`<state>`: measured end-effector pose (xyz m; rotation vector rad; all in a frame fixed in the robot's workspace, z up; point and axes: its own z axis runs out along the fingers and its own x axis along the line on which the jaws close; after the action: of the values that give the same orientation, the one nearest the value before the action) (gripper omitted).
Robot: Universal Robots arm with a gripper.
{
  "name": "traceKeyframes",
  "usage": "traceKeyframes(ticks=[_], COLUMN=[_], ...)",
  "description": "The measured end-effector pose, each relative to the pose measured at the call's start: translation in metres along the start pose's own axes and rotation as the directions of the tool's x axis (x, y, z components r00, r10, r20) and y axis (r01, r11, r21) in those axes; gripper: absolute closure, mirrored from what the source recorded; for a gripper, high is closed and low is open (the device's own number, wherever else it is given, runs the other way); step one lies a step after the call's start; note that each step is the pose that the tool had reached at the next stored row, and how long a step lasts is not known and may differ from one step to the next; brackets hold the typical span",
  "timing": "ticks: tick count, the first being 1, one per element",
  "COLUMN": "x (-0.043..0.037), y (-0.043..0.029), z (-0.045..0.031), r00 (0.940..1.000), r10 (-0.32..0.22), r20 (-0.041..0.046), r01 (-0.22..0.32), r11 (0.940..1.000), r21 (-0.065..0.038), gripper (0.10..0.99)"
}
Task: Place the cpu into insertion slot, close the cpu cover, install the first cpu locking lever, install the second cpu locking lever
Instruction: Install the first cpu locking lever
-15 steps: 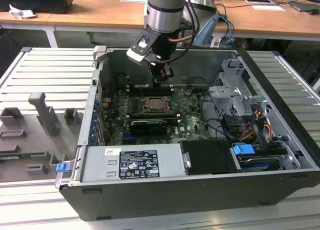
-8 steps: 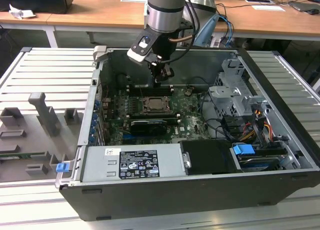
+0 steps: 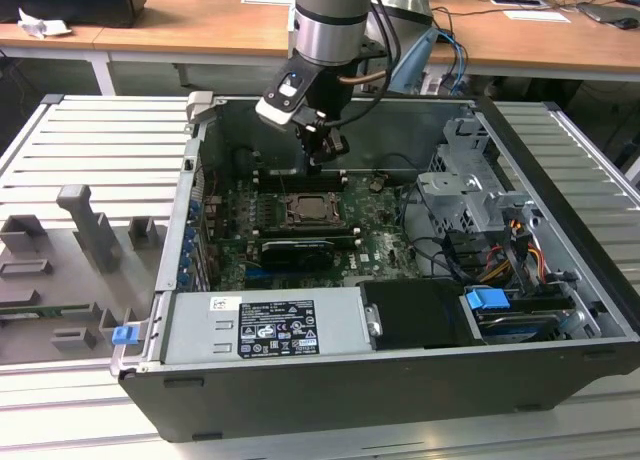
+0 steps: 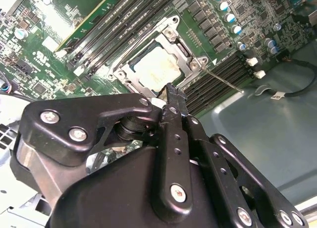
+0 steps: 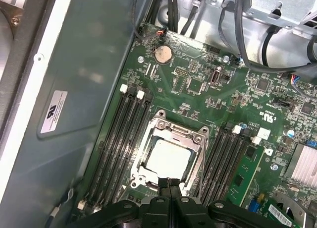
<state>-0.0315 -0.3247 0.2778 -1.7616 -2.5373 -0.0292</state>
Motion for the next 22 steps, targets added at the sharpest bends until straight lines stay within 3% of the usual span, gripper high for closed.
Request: traceKeyframes(ticks=[13, 17, 22], x=[-0.0002, -0.0002, -0.0002], y=[-0.0001, -0.0001, -0.0001], z=[0.0000, 0.0000, 0.0000], r00=[0.9990, 0.9949, 0.9915], r10=[-0.045, -0.101, -0.130], r20=[0.0006, 0.0012, 0.0015], r01=[0.045, 0.101, 0.130], r11=[0.9990, 0.9949, 0.9915], r21=[0.002, 0.006, 0.007], gripper=[0.980, 0.980, 0.980])
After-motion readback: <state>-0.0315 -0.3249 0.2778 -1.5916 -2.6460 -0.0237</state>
